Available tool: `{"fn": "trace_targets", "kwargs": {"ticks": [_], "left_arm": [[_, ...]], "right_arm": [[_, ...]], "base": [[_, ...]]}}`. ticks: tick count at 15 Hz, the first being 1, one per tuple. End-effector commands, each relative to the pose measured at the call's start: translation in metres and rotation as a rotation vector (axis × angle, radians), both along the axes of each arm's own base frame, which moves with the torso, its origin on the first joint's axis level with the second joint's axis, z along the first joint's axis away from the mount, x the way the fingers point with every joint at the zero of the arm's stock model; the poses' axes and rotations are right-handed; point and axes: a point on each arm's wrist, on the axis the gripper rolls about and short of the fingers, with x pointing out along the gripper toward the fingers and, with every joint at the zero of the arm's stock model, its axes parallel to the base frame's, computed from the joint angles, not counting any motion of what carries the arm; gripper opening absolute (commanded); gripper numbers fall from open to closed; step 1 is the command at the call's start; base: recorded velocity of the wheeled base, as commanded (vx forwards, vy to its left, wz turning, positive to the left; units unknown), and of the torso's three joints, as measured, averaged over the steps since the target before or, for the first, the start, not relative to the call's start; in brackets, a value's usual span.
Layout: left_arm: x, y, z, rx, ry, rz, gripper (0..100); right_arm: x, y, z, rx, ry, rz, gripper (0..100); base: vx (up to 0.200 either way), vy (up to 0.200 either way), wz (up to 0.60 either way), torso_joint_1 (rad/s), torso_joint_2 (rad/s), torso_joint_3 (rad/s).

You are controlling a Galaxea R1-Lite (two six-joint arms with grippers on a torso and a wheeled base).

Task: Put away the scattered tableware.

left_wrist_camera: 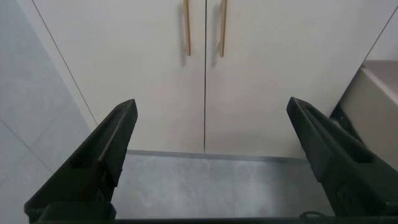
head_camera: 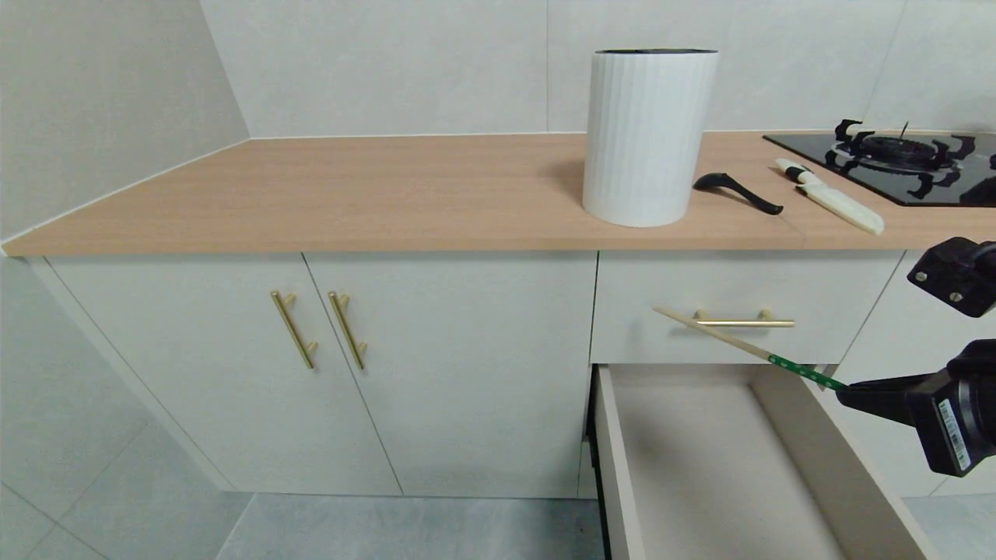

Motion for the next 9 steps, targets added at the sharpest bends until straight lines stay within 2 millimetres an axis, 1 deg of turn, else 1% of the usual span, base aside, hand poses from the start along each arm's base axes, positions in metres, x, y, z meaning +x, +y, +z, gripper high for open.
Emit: {"fn": "trace_targets", "kwargs": {"ticks": [1,4,5,6,9], "left_arm": [[0.0,0.0,0.0001,0.0,0.0,0.001,100],[0.0,0.0,0.0001,0.0,0.0,0.001,100],[0.0,0.0,0.0001,0.0,0.0,0.001,100],[0.0,0.0,0.0001,0.0,0.0,0.001,100],[0.0,0.0,0.0001,0.0,0.0,0.001,100]], "right_arm": [[0.0028,0.0014,-0.0033,-0.007,0.015,0.001,0],[0.004,0.002,-0.005,-0.012,0.022,0.002,0],[0.0043,0.0021,-0.0057,-0.015,0.024,0.004,0],[0.0046,0.0023,-0.006,-0.016,0.025,0.004,0],[0.0055,0.0027,-0.0072,-0.02,0.03,0.005,0]], "base": [[0.0,0.0,0.0,-0.139,0.45,0.31],[0.0,0.0,0.0,-0.126,0.44,0.323],[0.0,0.0,0.0,-0.071,0.29,0.207],[0.0,0.0,0.0,-0.032,0.16,0.124],[0.0,0.0,0.0,-0.011,0.05,0.028]]}}
